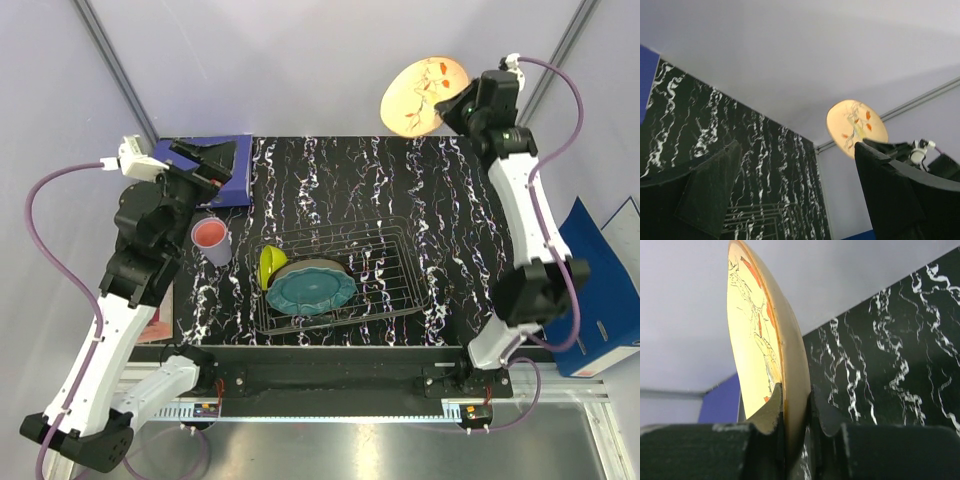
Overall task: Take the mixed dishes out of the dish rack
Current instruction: Place the plate at the center of the board.
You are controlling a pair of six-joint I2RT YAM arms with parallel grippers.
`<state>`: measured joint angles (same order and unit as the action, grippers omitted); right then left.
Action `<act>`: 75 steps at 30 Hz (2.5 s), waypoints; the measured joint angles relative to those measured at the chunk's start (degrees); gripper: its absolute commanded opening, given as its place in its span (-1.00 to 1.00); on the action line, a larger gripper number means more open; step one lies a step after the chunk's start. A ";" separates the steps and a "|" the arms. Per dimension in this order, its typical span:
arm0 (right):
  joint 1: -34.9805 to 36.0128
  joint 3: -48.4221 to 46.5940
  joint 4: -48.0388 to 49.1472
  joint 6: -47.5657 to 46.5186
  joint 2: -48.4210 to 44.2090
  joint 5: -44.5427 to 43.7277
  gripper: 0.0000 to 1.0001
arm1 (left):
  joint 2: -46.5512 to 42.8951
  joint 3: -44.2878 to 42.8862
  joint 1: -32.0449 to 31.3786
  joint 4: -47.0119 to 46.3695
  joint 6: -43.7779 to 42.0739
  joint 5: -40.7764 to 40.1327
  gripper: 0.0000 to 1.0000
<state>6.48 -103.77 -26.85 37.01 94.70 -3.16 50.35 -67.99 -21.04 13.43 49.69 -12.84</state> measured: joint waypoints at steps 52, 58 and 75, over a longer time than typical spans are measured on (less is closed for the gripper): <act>-18.86 -16.98 7.08 13.33 47.47 11.74 -0.14 | 2.93 18.64 -0.02 4.04 -0.11 18.43 0.98; -18.86 -16.26 5.09 12.81 47.56 11.82 0.42 | 3.13 18.93 -0.02 4.39 -0.11 18.86 0.98; -18.86 7.39 4.22 12.92 27.43 8.72 1.00 | 4.59 15.23 -0.02 11.47 -7.76 17.68 0.98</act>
<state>-12.38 -96.38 -22.63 49.93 122.13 5.56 54.94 -52.75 -21.06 24.91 41.93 4.84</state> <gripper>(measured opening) 0.994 0.987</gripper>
